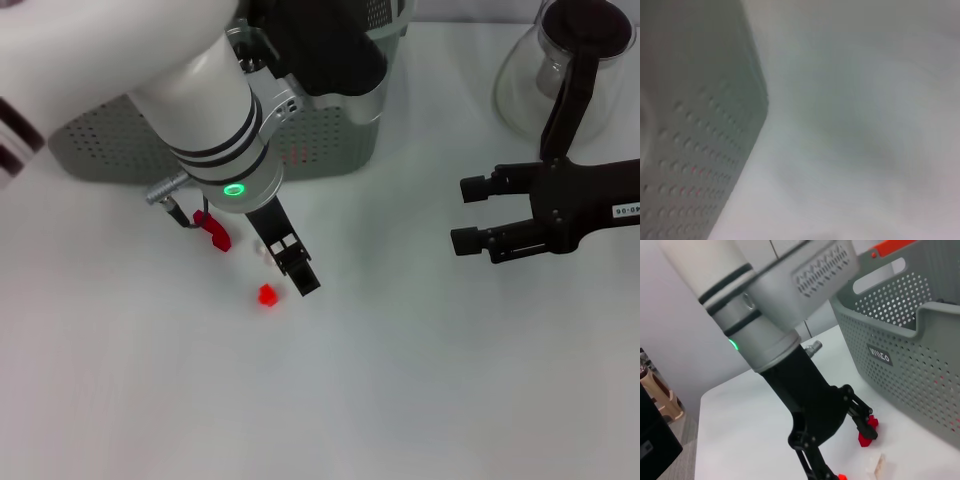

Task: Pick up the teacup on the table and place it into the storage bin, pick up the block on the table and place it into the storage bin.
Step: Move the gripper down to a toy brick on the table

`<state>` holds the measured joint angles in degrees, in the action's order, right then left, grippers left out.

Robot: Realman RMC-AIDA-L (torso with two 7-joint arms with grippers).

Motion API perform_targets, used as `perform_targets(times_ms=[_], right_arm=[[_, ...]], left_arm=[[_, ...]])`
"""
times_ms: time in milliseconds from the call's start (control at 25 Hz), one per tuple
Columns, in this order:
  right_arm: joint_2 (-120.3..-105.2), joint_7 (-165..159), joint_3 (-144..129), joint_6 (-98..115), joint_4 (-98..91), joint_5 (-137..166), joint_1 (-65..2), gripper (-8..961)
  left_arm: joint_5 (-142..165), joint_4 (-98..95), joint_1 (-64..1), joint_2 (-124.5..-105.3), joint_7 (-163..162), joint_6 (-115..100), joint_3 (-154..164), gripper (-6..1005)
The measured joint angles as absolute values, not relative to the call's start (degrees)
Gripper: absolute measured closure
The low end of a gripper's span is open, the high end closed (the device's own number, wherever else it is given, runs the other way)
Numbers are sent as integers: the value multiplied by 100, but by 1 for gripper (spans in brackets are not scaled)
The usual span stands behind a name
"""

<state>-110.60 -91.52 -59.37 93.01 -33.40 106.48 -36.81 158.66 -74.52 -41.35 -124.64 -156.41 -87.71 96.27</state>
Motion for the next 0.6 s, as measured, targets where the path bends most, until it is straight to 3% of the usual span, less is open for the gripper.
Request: perform_targets(times_ms=[600], right_arm=[[-11119,-9040,-5915,9208,-3349,10811,-3681,38]], left_arm=[[16034,-6170,-4675,-12458,-16031,-8099,9589,114]])
